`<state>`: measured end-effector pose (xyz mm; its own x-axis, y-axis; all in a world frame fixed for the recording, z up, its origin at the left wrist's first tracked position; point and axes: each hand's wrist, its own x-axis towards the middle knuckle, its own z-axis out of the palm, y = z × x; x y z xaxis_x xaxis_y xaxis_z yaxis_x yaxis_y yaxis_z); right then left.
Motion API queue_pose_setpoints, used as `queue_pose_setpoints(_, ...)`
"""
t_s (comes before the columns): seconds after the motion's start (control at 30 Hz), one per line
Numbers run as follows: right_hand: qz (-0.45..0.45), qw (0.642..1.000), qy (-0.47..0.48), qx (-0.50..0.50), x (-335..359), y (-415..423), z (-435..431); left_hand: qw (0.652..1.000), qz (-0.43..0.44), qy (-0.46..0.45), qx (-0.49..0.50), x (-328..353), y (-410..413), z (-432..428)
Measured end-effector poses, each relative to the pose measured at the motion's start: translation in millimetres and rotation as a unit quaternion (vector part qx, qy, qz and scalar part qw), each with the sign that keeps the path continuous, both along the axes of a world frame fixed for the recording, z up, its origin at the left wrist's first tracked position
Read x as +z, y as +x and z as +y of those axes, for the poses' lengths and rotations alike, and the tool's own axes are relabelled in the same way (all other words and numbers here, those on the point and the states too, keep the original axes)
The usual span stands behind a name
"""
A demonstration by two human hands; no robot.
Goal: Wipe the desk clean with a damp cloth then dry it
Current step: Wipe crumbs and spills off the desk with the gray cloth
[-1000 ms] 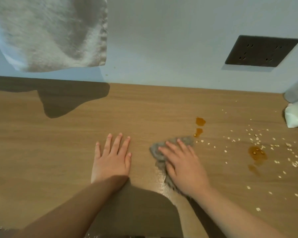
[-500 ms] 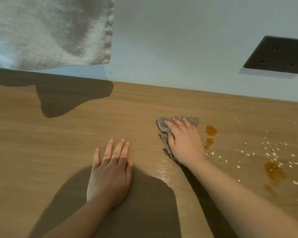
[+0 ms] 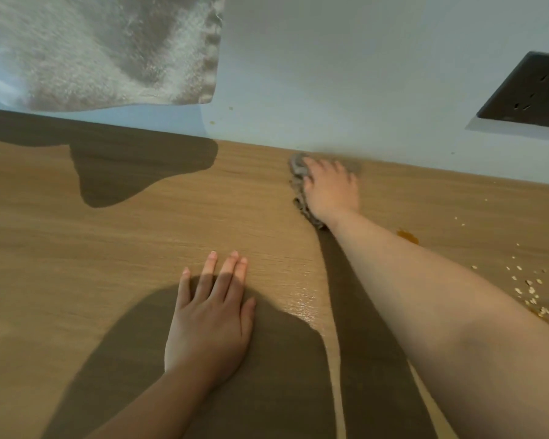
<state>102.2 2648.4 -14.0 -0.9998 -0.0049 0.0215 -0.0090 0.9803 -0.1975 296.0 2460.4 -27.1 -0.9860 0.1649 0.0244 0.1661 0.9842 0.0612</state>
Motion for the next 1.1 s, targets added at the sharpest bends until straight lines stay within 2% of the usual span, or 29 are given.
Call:
queue_pose_setpoints(0.1,-0.027,0.971,-0.004,-0.238,5,2,61,1.0,0.002,0.003,-0.004,0,0,0)
queue_pose_setpoints(0.17,-0.052,0.953,-0.014,-0.297,8,-2,55,1.0,0.005,0.005,-0.002,0,0,0)
queue_pose_setpoints(0.23,-0.039,0.97,0.001,-0.239,8,-3,18,1.0,0.005,0.005,-0.005,-1,0,1)
queue_pose_setpoints(0.3,-0.002,0.998,0.012,-0.062,4,3,-37,1.0,0.009,0.002,-0.003,-2,-1,1)
queue_pose_setpoints(0.37,-0.002,0.994,0.0,0.112,6,21,-84,1.0,0.006,-0.006,-0.003,-2,-2,1)
queue_pose_setpoints(0.43,-0.024,0.982,-0.001,0.188,11,31,-97,1.0,0.004,-0.013,-0.004,-2,-2,1)
queue_pose_setpoints(0.53,-0.018,0.989,0.009,0.143,9,32,-54,1.0,-0.007,-0.013,-0.003,0,-1,0)
queue_pose_setpoints(0.63,-0.005,0.999,0.012,-0.042,4,45,27,1.0,-0.013,-0.004,-0.006,2,-1,0)
queue_pose_setpoints(0.73,-0.02,0.981,0.005,-0.192,8,70,65,1.0,-0.022,-0.002,-0.004,2,-1,1)
queue_pose_setpoints(0.8,-0.017,0.985,-0.006,-0.17,9,91,37,0.999,-0.045,0.008,-0.001,6,-1,2)
queue_pose_setpoints(0.87,-0.002,0.999,-0.017,-0.04,8,118,-14,0.998,-0.065,0.013,0.002,9,-2,4)
queue_pose_setpoints(0.93,-0.013,0.995,-0.029,0.09,11,145,-48,0.997,-0.071,0.006,0.008,11,-2,6)
queue_pose_setpoints(0.97,-0.024,0.992,-0.023,0.124,13,148,-47,0.997,-0.071,0.004,0.01,11,-2,6)
queue_pose_setpoints(1.03,-0.028,0.991,-0.003,0.133,13,142,-16,0.998,-0.068,0.004,0.013,11,-1,6)
queue_pose_setpoints(1.1,-0.018,0.999,-0.002,0.05,8,141,29,0.998,-0.066,0.003,0.011,11,1,5)
